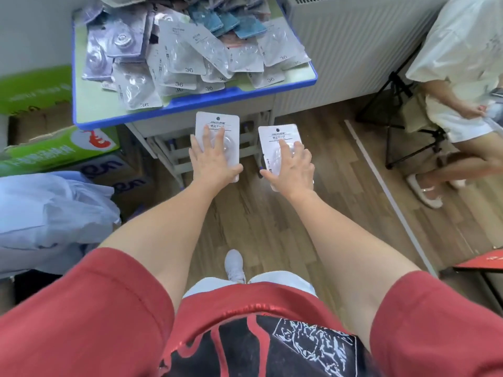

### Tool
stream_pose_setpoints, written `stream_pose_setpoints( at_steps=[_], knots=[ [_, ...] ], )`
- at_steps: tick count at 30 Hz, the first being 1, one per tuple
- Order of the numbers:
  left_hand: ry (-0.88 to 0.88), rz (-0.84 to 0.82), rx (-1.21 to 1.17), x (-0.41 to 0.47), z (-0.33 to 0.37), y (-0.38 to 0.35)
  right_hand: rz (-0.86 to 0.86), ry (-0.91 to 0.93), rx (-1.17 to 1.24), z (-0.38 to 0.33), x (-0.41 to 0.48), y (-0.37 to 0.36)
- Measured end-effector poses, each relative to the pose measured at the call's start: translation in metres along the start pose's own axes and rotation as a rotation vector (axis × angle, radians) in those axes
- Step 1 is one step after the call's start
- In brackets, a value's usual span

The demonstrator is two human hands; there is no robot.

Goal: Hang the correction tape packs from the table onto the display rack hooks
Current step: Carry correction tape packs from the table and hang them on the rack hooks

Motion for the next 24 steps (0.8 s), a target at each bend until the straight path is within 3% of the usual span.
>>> stream_pose_setpoints(
  at_steps=[10, 14, 18, 24],
  knots=[
    [-0.047, -0.086, -0.026, -0.146, 0.062, -0.093, -0.048, -0.109, -0.030, 0.156, -0.128, -0.050],
    [-0.097, -0.168, -0.006, -0.211, 0.095, -0.131, -0.060, -0.240, 0.013, 0.223, -0.182, -0.056],
    [-0.230, -0.231, 0.015, -0.252, 0.147, -0.163, -0.065, -0.313, 0.001, 0.274, -0.241, -0.070],
    [-0.511, -0.278, 0.014, -0.313, 0.226, -0.194, -0.003, -0.608, 0.112, 0.351, -0.341, -0.085]
  ],
)
Point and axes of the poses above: each hand's wrist, its own x-axis towards the middle knuckle, its own y-axis out of the back of the hand, z = x × y, the point moved 10 cm from there along x, towards the middle knuckle, and after that the axes turned 12 degrees about -y, right-handed, at the moved point
